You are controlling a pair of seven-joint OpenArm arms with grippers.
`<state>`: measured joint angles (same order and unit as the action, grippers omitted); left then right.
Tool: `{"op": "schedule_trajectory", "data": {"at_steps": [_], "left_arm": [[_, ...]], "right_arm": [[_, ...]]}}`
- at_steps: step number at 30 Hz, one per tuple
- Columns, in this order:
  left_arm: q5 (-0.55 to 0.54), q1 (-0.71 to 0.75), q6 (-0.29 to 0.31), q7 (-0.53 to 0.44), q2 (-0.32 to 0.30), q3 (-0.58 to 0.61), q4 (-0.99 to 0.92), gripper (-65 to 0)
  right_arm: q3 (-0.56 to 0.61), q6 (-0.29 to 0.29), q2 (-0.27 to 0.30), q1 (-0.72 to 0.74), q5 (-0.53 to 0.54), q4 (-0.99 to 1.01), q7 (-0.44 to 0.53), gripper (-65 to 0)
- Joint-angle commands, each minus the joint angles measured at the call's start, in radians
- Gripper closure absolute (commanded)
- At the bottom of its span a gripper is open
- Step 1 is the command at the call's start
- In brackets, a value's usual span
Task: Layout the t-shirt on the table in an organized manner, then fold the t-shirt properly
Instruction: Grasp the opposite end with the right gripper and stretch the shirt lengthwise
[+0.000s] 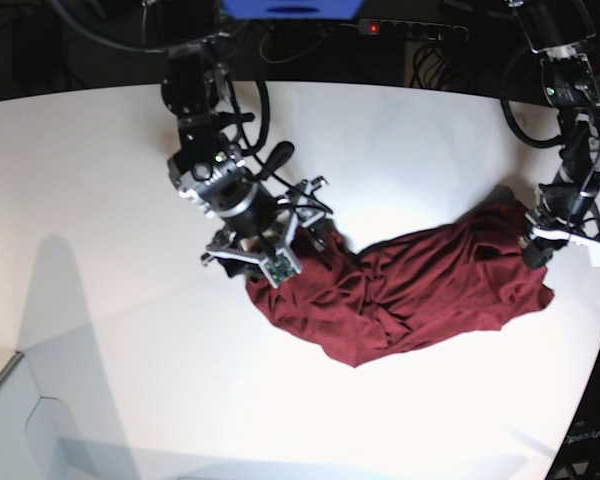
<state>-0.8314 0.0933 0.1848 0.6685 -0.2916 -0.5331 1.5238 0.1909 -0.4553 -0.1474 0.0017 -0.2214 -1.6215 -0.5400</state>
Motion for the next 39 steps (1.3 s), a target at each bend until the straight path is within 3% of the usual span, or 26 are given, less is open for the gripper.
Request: {"op": "schedule_trajectory", "data": {"at_steps": [1, 5, 8, 10, 14, 15, 21, 28, 39], "left_arm": [[-0.018, -0.013, 0.009, -0.023, -0.016, -0.005, 0.017, -0.3], [-0.016, -0.011, 0.009, -0.023, -0.016, -0.005, 0.016, -0.2], [-0.016, -0.002, 0.009, -0.023, -0.019, -0.005, 0.016, -0.2], [-0.016, -0.002, 0.009, -0.023, -0.022, -0.005, 0.016, -0.2], [-0.016, -0.004, 0.011, -0.023, -0.025, -0.04, -0.002, -0.2], [-0.016, -0.007, 0.011, -0.023, -0.025, -0.055, -0.015, -0.2], [-0.021, -0.007, 0.012, -0.023, -0.025, -0.173, -0.026, -0.2], [-0.03, -0.027, 0.012, -0.016, -0.045, -0.229, -0.006, -0.2], [-0.03, -0.06, 0.012, -0.013, -0.037, -0.233, 0.063, -0.2]], "right_arm": [[0.003, 0.002, -0.01, 0.034, 0.01, 0.0, 0.022, -46.9], [0.002, 0.002, -0.01, 0.082, 0.01, 0.085, 0.022, -46.5], [0.002, 0.002, -0.01, 0.114, 0.01, 0.146, 0.022, -40.7], [0.002, 0.002, -0.01, 0.129, 0.01, 0.175, 0.022, -30.7], [-0.009, 0.002, -0.01, 0.146, 0.006, 0.172, 0.022, -1.3], [-0.032, 0.002, -0.01, 0.152, 0.004, 0.171, 0.022, 0.0], [-0.273, 0.002, -0.01, 0.202, 0.01, 0.011, 0.022, 0.0], [-0.428, 0.002, -0.01, 0.327, 0.01, -0.058, 0.013, 0.0], [-0.456, 0.002, -0.01, 0.43, 0.01, 0.008, 0.018, 0.0]]}}
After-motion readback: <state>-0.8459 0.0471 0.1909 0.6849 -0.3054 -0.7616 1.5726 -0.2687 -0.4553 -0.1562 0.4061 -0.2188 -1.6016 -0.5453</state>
